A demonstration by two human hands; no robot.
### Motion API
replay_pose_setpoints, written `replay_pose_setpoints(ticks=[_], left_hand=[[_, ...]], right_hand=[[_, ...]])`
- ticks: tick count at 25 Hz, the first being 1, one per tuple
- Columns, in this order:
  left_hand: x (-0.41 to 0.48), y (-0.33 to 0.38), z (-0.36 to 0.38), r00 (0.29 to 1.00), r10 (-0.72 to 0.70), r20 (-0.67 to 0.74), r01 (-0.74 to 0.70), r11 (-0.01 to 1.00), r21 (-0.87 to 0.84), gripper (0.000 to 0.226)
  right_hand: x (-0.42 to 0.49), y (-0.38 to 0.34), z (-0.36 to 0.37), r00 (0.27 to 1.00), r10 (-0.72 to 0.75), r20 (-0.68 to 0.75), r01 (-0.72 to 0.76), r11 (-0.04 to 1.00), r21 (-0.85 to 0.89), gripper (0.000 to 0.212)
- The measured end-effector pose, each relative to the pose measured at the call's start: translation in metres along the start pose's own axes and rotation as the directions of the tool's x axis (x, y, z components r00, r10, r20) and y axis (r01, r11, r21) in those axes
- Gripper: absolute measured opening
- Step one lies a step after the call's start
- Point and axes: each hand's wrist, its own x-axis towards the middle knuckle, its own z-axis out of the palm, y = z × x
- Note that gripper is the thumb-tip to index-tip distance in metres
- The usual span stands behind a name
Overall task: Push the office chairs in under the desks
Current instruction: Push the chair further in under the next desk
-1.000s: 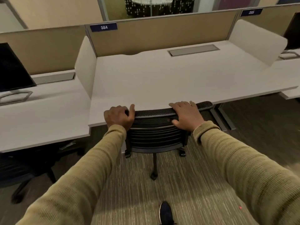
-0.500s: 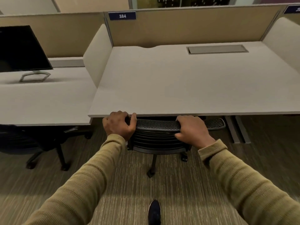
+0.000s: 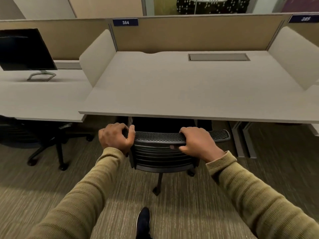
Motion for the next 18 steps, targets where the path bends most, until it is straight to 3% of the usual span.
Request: replay_pose_setpoints(ticks=[9,18], left_hand=[[-0.035,0.077,0.016,0.999,0.025,-0.025,-0.026,0.999,-0.022,0.049],[-0.004,0.126,0.051,0.998,0.057,0.025,-0.056,0.997,-0.047,0.049]], right_hand=[[-0.092,0.099,-0.036,0.991,0.068,-0.113,-0.088,0.978,-0.187,0.038],[-0.073,0.155,-0.047,0.984,0.123,-0.131,-0.151,0.961,-0.23,0.037]])
